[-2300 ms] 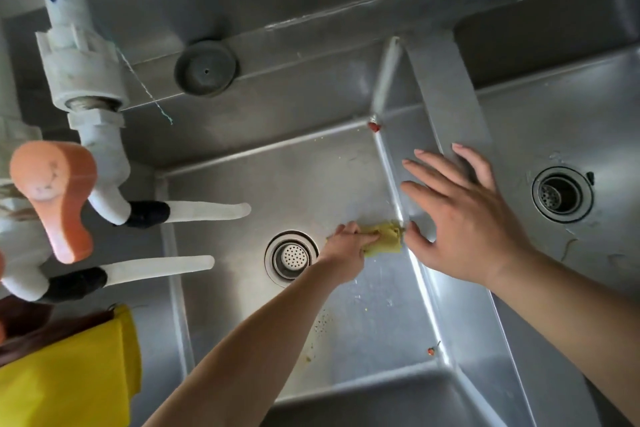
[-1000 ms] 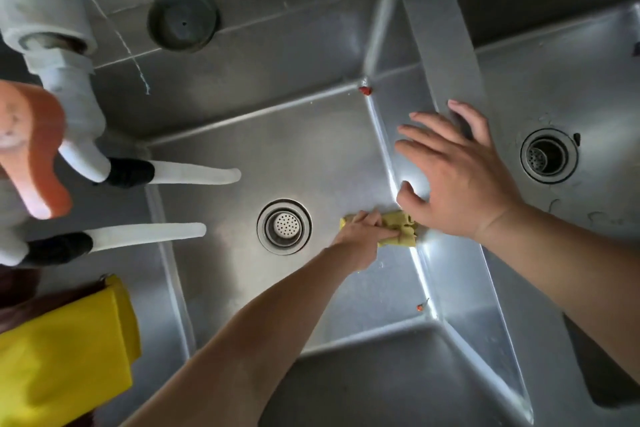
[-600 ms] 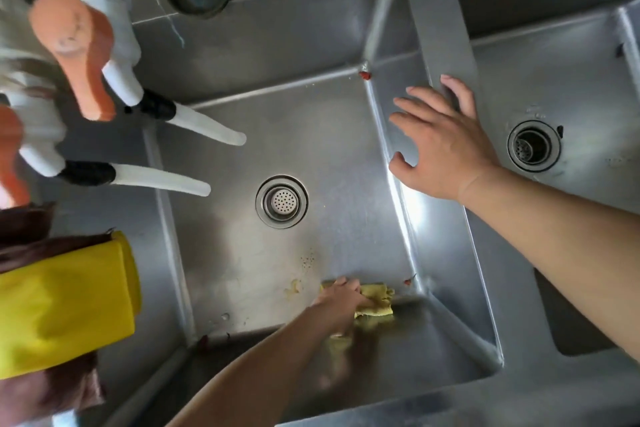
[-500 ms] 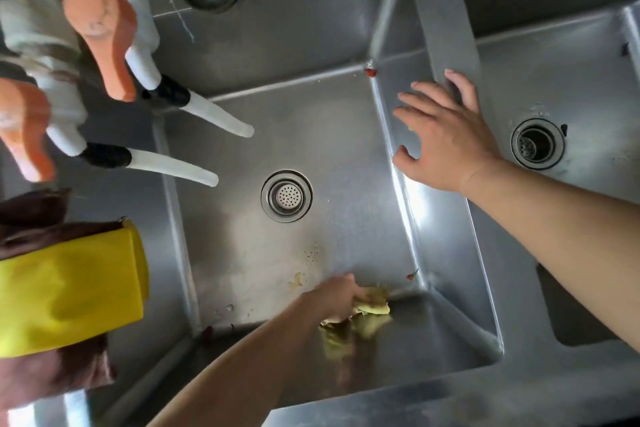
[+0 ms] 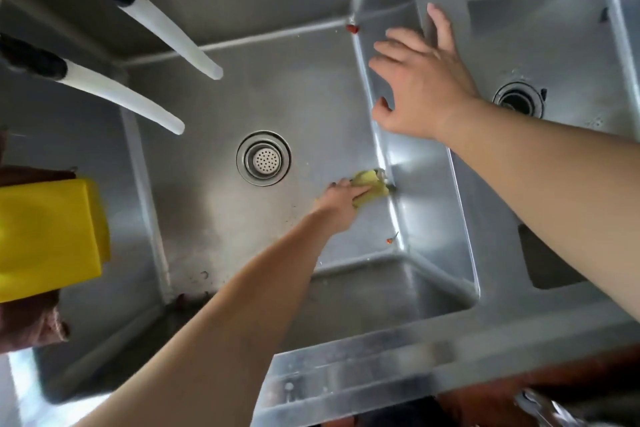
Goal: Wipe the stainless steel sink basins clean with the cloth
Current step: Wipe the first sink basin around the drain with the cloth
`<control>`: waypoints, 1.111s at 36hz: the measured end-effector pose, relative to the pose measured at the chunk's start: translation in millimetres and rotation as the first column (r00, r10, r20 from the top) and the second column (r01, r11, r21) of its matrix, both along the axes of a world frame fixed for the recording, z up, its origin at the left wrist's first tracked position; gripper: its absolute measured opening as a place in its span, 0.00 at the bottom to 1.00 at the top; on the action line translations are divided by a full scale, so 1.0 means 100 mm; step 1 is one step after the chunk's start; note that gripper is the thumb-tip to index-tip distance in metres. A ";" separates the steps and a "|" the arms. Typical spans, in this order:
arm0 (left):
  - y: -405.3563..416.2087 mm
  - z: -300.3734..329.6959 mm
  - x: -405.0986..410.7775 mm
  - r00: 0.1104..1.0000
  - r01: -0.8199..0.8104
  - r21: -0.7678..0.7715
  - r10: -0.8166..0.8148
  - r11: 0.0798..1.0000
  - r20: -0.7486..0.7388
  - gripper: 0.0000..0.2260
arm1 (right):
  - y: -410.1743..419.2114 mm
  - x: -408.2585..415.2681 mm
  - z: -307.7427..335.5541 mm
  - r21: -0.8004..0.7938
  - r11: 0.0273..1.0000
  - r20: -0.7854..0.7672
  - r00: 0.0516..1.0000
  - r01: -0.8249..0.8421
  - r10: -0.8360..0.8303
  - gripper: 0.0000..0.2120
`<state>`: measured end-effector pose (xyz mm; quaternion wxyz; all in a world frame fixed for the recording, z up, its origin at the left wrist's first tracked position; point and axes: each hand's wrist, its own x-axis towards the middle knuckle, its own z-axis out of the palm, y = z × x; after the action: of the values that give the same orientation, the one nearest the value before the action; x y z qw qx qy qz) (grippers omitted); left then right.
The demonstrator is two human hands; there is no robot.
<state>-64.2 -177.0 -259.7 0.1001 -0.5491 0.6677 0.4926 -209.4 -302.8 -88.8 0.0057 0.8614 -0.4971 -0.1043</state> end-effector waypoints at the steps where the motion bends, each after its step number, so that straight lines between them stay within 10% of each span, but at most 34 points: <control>1: 0.12 -0.02 -0.05 0.999 0.041 -0.006 -0.041 0.999 0.024 0.29 | 0.00 0.00 -0.01 -0.005 1.000 0.002 1.000 -0.002 0.002 0.26; 14: 0.58 0.39 0.33 0.938 0.328 0.375 -0.347 0.867 -0.018 0.26 | 0.04 0.05 0.03 0.013 0.997 -0.107 0.991 -0.078 0.079 0.24; 20: 0.49 0.82 0.73 0.976 -0.144 0.459 0.201 0.877 -0.079 0.21 | 0.44 0.15 -0.10 0.083 0.990 -0.064 0.991 -0.116 0.121 0.17; 24: 0.54 1.12 1.00 0.723 -0.427 0.649 0.668 0.630 -0.173 0.20 | 0.95 0.36 -0.19 0.374 0.927 0.152 0.983 0.038 -0.102 0.16; 31: 0.65 1.47 1.29 0.314 -0.487 0.777 0.910 0.399 -0.271 0.21 | 1.46 0.67 -0.17 0.811 0.326 0.063 0.482 0.485 -0.874 0.21; 40: 0.77 1.73 1.62 0.118 -0.314 0.860 0.915 0.402 -0.385 0.19 | 1.46 0.76 0.02 0.931 -0.315 -0.310 0.055 -0.185 -0.949 0.16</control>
<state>97.4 -100.0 -86.2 -0.3098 -0.4045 0.1035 0.8542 -133.2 -156.5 -86.9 -0.8155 0.1126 -0.5663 0.0384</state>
